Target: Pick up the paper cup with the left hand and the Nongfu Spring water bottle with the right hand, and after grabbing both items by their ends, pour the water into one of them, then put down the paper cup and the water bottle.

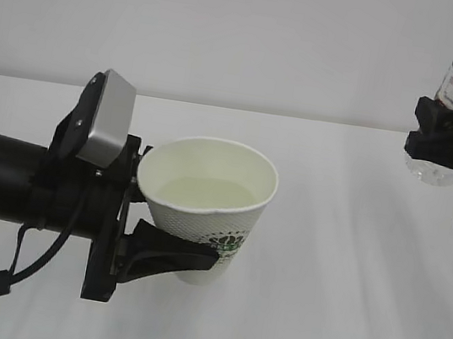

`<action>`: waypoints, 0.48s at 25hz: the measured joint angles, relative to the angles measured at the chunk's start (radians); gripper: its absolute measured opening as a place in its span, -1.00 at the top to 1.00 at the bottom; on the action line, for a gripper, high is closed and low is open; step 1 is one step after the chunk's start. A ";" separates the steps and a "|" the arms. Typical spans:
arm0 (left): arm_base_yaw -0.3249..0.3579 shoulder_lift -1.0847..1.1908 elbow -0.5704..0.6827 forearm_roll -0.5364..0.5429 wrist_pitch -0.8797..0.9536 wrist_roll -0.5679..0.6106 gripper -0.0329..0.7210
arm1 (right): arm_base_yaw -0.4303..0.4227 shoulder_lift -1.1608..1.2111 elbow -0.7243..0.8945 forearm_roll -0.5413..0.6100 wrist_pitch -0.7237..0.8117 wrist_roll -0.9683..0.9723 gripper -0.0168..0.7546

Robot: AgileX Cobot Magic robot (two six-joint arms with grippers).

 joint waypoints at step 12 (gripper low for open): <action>0.000 0.000 0.000 -0.241 0.033 0.000 -0.39 | 0.000 0.000 0.000 0.000 0.000 -0.004 -0.16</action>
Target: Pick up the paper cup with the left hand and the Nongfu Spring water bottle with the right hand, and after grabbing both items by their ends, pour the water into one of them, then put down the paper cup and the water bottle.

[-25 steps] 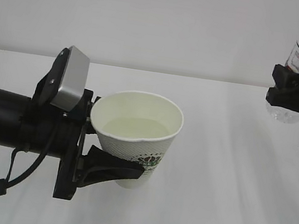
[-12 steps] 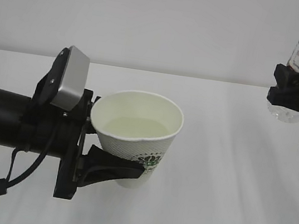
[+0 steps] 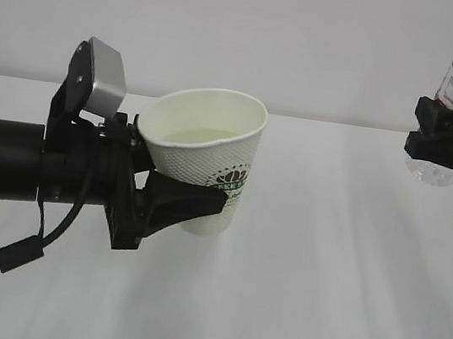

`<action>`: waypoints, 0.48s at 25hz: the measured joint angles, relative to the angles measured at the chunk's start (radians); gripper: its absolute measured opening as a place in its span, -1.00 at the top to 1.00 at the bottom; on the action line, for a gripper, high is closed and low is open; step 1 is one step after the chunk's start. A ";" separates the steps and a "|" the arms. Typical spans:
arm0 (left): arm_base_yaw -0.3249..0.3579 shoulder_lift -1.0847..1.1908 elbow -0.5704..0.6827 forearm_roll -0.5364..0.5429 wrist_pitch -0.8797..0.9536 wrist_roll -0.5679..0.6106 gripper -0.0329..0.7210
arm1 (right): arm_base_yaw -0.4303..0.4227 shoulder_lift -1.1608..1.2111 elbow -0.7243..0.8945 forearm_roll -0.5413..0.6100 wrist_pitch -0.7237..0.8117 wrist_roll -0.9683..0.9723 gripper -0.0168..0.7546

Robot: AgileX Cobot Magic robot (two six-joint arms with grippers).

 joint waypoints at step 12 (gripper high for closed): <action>0.000 0.002 0.000 -0.026 0.018 0.016 -0.39 | 0.000 0.000 0.000 0.000 0.000 -0.035 -0.16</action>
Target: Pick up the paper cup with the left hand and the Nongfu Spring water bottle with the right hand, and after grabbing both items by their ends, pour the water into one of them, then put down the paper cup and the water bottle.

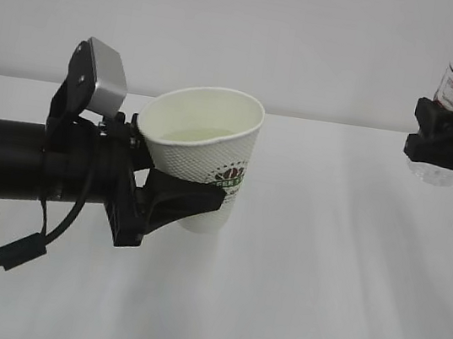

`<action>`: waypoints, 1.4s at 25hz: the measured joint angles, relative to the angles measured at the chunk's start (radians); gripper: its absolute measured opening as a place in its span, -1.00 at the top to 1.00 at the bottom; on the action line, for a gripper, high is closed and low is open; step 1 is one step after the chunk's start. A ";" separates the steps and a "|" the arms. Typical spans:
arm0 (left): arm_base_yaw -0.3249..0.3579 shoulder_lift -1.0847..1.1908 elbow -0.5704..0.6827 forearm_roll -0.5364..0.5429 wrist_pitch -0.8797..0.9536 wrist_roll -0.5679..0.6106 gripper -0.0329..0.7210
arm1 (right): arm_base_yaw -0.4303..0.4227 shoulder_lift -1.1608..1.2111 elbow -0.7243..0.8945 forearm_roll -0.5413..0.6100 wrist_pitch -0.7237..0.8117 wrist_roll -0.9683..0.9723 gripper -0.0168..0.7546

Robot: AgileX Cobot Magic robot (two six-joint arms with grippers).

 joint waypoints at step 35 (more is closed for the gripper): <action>0.000 0.000 0.000 -0.048 0.001 0.006 -0.39 | 0.000 0.000 0.000 -0.035 -0.015 -0.004 -0.24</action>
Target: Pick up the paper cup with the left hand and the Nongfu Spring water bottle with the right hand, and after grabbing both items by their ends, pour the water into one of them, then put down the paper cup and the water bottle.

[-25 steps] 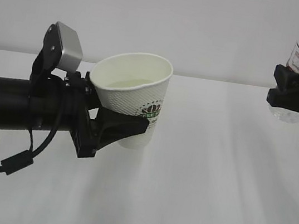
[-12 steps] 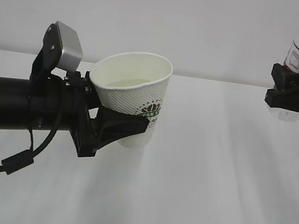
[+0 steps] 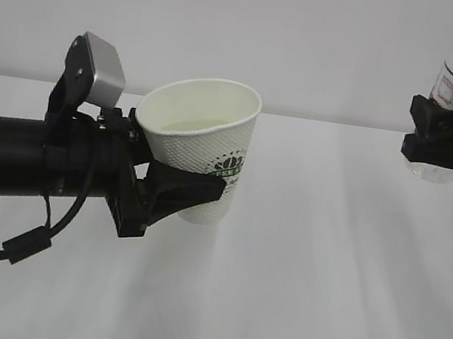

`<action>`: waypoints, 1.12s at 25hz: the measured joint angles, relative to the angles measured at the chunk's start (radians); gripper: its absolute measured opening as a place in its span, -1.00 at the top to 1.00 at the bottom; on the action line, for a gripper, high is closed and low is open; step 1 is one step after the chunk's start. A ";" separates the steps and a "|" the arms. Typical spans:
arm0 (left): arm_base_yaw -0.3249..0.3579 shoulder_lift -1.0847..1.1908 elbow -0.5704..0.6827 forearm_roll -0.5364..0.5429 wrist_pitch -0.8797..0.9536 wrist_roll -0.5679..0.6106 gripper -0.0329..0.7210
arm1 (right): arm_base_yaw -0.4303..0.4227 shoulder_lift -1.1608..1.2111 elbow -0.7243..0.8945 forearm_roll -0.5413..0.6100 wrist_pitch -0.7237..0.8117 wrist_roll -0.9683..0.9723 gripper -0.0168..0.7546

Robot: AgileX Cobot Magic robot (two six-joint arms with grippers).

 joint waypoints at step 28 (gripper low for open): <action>0.045 0.000 0.000 -0.128 0.006 0.077 -0.39 | 0.000 0.000 0.000 0.000 0.000 0.002 -0.25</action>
